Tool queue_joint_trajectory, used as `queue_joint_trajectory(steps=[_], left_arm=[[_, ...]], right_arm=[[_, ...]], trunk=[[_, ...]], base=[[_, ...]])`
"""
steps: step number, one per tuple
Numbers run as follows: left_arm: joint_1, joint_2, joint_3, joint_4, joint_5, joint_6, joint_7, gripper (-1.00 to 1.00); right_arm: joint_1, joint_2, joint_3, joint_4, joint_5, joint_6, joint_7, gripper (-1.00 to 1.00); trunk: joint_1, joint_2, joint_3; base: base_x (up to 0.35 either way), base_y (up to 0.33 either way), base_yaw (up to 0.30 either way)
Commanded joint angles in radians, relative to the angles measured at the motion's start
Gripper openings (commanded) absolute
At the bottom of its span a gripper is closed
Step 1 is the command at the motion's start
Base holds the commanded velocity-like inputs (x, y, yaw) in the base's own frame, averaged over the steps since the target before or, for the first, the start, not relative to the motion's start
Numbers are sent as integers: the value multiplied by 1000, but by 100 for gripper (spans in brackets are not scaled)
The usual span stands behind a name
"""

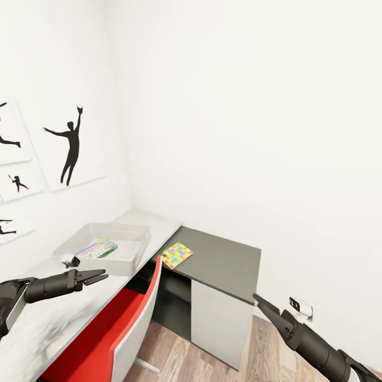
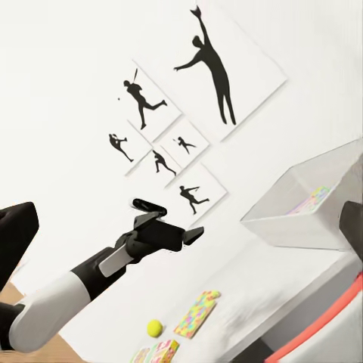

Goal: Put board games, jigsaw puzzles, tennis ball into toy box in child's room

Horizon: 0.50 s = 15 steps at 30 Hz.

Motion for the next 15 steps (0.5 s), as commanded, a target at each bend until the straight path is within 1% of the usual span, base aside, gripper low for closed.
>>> queue_joint_trajectory(steps=[1, 15], left_arm=[[0, 0, 0, 0, 0, 10, -4, 100], [1, -3, -1, 0, 1, 9, -4, 100]], right_arm=[[0, 0, 0, 0, -5, 9, -1, 100], [0, 0, 0, 0, -5, 11, -3, 100]], trunk=[[0, 0, 0], [0, 0, 6]], base=[[0, 0, -277], [0, 0, -277]])
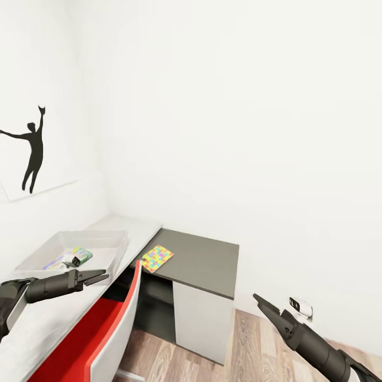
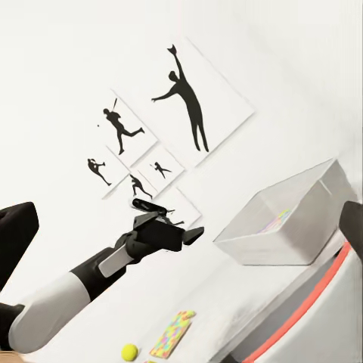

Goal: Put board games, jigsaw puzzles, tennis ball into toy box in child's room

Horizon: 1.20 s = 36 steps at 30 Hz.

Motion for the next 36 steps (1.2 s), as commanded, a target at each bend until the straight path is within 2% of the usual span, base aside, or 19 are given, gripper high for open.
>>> queue_joint_trajectory(steps=[1, 28, 36], left_arm=[[0, 0, 0, 0, 0, 10, -4, 100], [0, -5, -5, 0, -1, 5, -4, 100], [0, -6, -5, 0, -1, 5, -4, 100]], right_arm=[[0, 0, 0, 0, -5, 9, -1, 100], [0, -2, -1, 0, -7, 11, -1, 100], [1, 0, -34, 0, -6, 13, 1, 100]], trunk=[[0, 0, 0], [0, 0, 11], [0, 0, 15]], base=[[0, 0, -277], [0, 0, -277], [0, 0, -277]])
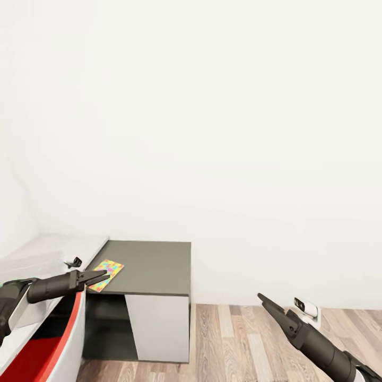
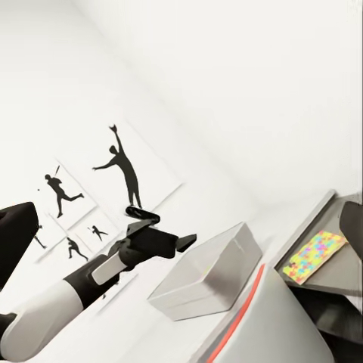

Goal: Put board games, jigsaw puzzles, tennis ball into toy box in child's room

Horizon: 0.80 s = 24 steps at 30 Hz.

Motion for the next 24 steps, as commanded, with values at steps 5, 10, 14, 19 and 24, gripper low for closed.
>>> queue_joint_trajectory(steps=[5, 10, 14, 19, 24], left_arm=[[0, -1, 0, 0, 0, 10, -4, 100], [1, -2, 0, 0, 0, 10, -4, 100], [1, -3, 0, 0, 0, 10, -4, 100], [1, -3, 0, 0, 0, 10, -4, 100], [0, -2, 2, 0, 0, 10, -4, 100]], right_arm=[[0, 0, -4, 0, -5, 9, 1, 100], [0, 0, -5, 0, -5, 9, 1, 100], [0, 0, -5, 0, -5, 9, 1, 100], [0, 0, -6, 0, -5, 9, 0, 100], [0, 3, -6, -1, -2, 9, -4, 100]], trunk=[[0, 0, 2], [0, 0, 5], [0, 0, 8], [0, 0, 11], [0, 0, 13]], base=[[0, 0, -277], [0, 0, -277], [0, 0, -277], [0, 0, -277], [0, 0, -277]])
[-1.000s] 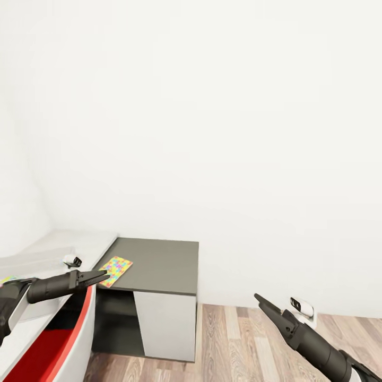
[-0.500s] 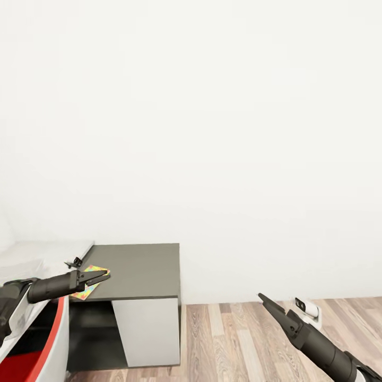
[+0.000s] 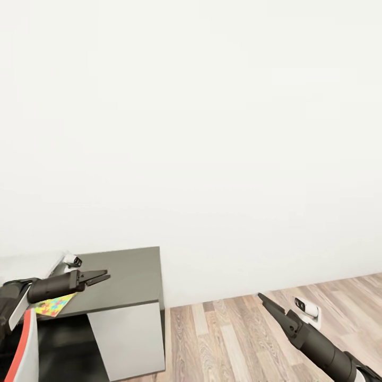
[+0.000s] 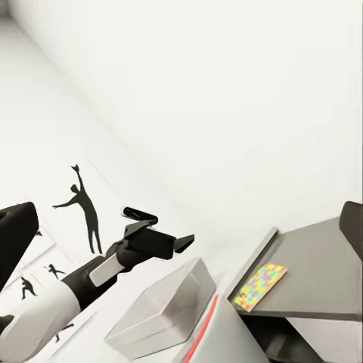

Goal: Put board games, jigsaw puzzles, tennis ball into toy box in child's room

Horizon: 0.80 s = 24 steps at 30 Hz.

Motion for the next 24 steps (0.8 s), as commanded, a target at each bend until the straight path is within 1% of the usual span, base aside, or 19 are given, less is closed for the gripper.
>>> queue_joint_trajectory(steps=[1, 10, 15, 18, 20, 24], left_arm=[[0, 1, 0, 0, 0, 11, -4, 100], [0, 1, -2, 0, 0, 11, -4, 100], [1, -2, -3, 0, 1, 11, -4, 100], [1, -13, -3, 0, 1, 11, -4, 100], [1, -19, -3, 0, 0, 11, -4, 100], [1, -22, -3, 0, 0, 12, -4, 100]], right_arm=[[0, 0, 0, 0, -5, 9, -1, 100], [0, 3, 0, -1, -5, 10, -3, 100], [0, 0, 0, -2, -8, 10, -2, 100], [-1, -2, -2, -5, -14, 12, -1, 100], [0, -2, -9, -4, -17, 14, -1, 100], [0, -3, -28, 5, -19, 14, 0, 100]], trunk=[[0, 0, 1], [0, 0, 6], [0, 0, 9], [0, 0, 11], [0, 0, 12], [0, 0, 15]], base=[[0, 0, -277], [0, 0, -277], [0, 0, -277], [-2, 0, -277], [-50, 0, -277], [-122, 0, -277]])
